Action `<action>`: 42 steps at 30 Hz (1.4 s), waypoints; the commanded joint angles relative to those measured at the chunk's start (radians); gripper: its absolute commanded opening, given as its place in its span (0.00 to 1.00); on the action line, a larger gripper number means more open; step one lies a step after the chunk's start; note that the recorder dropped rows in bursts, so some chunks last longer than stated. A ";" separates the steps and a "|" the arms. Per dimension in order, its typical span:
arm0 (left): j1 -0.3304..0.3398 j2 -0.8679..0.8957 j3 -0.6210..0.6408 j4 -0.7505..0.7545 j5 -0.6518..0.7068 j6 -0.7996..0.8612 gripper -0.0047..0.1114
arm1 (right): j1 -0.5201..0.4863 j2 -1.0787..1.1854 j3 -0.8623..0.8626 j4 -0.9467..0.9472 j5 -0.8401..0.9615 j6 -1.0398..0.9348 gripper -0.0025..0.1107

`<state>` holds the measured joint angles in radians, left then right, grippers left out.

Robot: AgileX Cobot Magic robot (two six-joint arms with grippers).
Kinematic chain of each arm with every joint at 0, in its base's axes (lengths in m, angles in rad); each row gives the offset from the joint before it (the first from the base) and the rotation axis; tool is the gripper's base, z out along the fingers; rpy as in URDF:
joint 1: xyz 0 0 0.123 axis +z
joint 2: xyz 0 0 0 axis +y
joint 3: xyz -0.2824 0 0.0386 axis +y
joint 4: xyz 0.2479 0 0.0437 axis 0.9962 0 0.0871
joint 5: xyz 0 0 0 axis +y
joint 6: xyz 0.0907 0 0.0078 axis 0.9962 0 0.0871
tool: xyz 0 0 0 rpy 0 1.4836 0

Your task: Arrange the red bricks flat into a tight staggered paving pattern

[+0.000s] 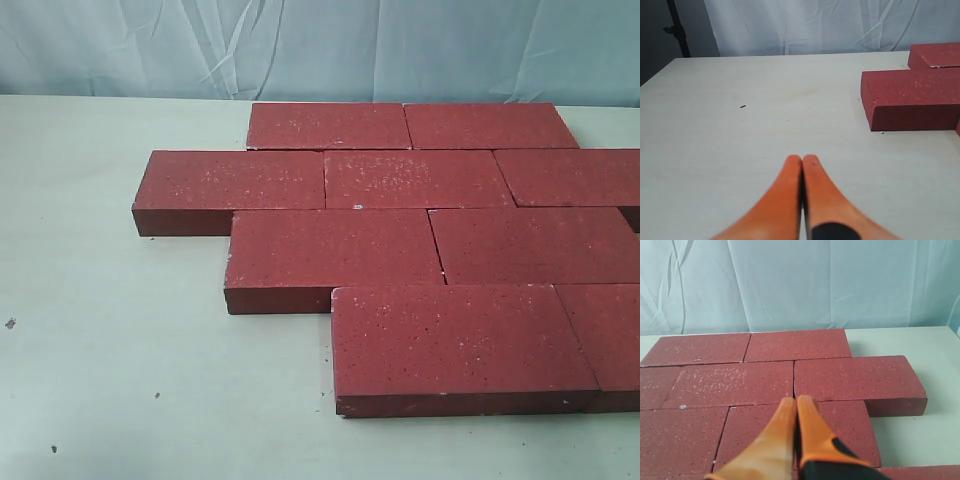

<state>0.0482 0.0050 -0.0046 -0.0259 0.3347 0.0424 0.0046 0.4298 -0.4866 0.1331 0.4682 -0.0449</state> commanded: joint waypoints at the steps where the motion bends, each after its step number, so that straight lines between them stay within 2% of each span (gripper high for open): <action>1: 0.000 -0.005 0.005 0.001 -0.016 -0.003 0.04 | -0.007 -0.005 0.004 -0.001 -0.008 -0.004 0.02; 22: 0.000 -0.005 0.005 0.001 -0.017 -0.002 0.04 | -0.007 -0.022 0.025 -0.031 -0.037 0.045 0.02; 27: 0.000 -0.005 0.005 0.001 -0.017 -0.002 0.04 | -0.007 -0.128 0.165 -0.031 -0.169 0.045 0.02; 37: 0.000 -0.005 0.005 0.001 -0.017 -0.002 0.04 | -0.007 -0.374 0.479 -0.031 -0.187 0.045 0.02; 42: 0.000 -0.005 0.005 0.001 -0.019 -0.002 0.04 | -0.007 -0.430 0.487 -0.033 -0.182 0.045 0.02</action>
<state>0.0482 0.0050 -0.0046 -0.0259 0.3347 0.0424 0.0046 0.0195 -0.0041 0.1143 0.3107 0.0000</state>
